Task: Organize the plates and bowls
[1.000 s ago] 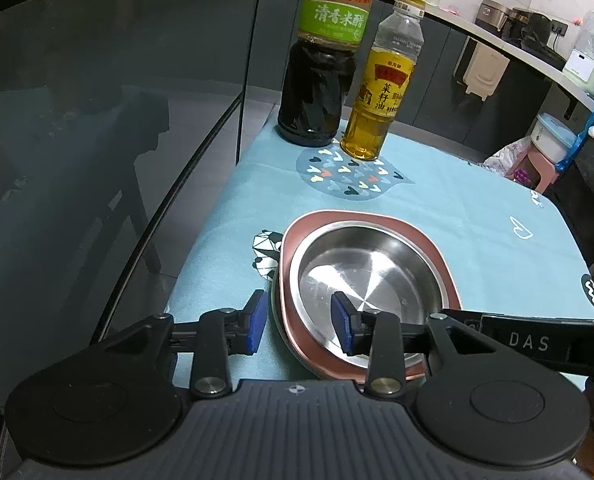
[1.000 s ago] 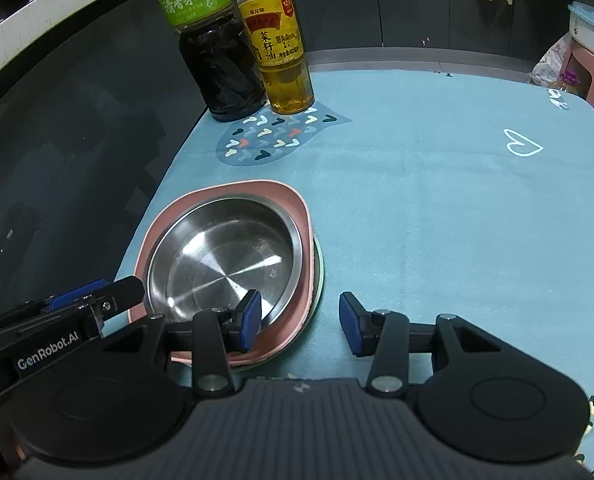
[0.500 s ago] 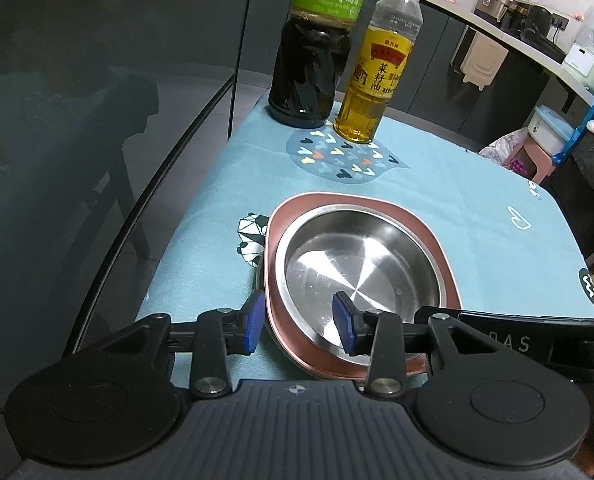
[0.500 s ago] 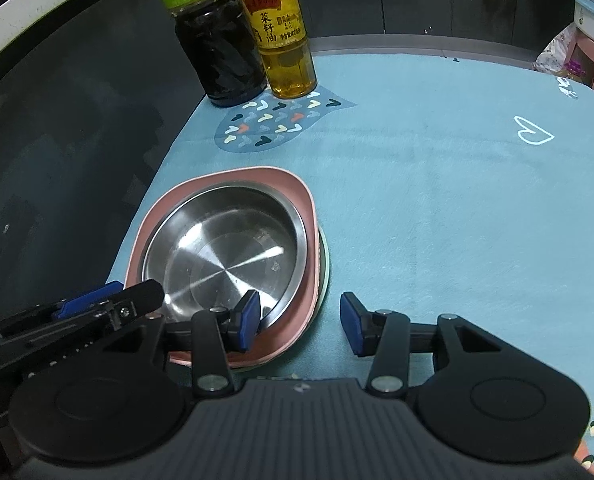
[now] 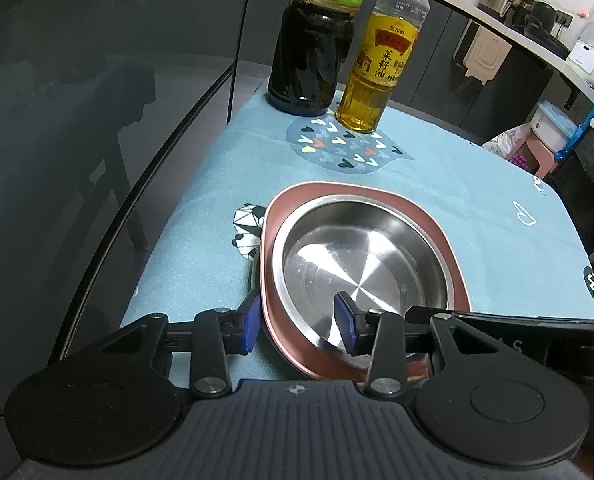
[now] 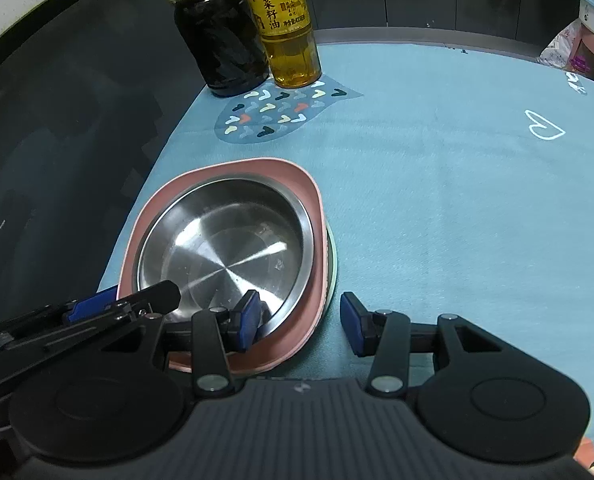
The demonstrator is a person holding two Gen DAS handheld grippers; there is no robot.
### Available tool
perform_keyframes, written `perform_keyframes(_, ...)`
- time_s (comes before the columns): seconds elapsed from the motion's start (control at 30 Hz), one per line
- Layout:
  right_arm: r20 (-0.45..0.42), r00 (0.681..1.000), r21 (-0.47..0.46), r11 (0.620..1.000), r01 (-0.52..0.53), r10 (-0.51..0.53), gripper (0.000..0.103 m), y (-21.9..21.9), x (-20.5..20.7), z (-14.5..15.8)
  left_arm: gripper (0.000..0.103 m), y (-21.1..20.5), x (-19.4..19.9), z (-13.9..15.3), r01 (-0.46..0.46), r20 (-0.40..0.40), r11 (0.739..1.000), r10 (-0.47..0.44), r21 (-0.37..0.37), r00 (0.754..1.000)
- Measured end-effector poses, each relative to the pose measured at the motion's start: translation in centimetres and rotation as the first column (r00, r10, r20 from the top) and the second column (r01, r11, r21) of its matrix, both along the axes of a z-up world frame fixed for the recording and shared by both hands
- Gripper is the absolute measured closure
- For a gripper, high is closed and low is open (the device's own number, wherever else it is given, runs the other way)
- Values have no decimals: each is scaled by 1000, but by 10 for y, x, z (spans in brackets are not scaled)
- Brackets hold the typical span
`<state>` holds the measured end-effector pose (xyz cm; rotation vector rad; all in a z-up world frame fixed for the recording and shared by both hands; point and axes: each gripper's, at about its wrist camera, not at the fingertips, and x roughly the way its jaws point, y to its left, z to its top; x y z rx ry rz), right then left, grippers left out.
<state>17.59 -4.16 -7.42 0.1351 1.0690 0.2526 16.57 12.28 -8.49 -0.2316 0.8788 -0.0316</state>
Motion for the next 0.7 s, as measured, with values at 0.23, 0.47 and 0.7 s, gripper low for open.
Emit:
perform_keyframes(0.23, -1, 1000, -4, 1000, 2, -2, 57, 1, 2, -4, 66, -2, 0, -1, -4, 14, 1000, 3, 13, 1000)
perform_keyframes(0.47, 26, 999, -36, 999, -34, 35, 62, 7, -1, -5, 71, -5, -5, -1, 20, 30, 999, -21, 49, 999)
perform_keyframes(0.7, 38, 999, -30, 999, -28, 29, 63, 4, -2, 0, 71, -4, -7, 5, 26, 48, 999, -28, 42, 998)
